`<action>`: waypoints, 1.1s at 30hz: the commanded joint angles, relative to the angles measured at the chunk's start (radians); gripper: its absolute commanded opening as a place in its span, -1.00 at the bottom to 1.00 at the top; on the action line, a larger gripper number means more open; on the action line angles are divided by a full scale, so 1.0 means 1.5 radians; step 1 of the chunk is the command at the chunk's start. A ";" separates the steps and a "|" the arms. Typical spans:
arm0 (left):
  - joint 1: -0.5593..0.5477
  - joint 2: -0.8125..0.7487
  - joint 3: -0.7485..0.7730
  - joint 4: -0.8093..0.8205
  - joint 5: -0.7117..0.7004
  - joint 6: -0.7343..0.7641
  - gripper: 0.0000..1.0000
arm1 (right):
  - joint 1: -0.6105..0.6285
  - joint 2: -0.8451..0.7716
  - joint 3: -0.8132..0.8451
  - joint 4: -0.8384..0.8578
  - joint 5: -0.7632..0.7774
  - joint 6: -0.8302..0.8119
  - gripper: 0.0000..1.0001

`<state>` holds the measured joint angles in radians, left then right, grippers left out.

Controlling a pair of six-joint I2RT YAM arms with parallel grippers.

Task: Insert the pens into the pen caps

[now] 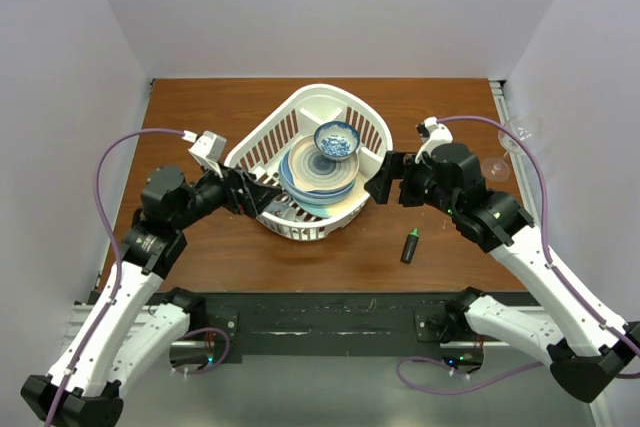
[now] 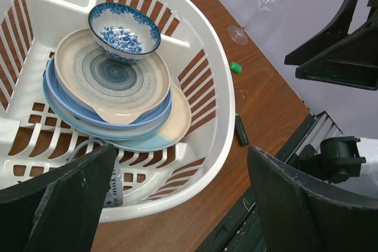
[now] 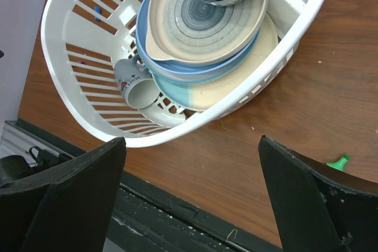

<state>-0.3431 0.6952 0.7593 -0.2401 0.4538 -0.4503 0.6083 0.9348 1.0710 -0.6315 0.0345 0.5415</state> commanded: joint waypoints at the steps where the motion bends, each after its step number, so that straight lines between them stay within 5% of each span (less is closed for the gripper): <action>1: -0.003 -0.015 -0.008 0.036 0.004 -0.005 0.97 | -0.001 -0.014 0.011 0.023 0.011 -0.011 0.97; 10: -0.002 -0.009 -0.006 0.002 -0.078 0.077 0.96 | -0.001 -0.001 0.031 0.046 0.141 -0.112 0.96; 14: -0.002 -0.018 -0.021 0.006 -0.148 0.123 0.95 | -0.008 0.110 0.144 0.003 0.278 -0.192 0.83; 20: -0.002 -0.067 -0.038 0.002 -0.231 0.138 0.94 | -0.115 0.304 0.254 -0.009 0.242 -0.323 0.65; 24: -0.002 -0.107 -0.049 0.002 -0.261 0.129 0.95 | -0.189 0.400 0.316 -0.006 0.227 -0.358 0.34; 33: -0.003 -0.134 -0.050 -0.010 -0.293 0.126 0.95 | -0.245 0.631 0.404 0.035 0.218 -0.452 0.05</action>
<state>-0.3431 0.5026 0.6876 -0.2714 0.0517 -0.2764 0.2703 1.7741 1.5864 -0.6167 0.3649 -0.0536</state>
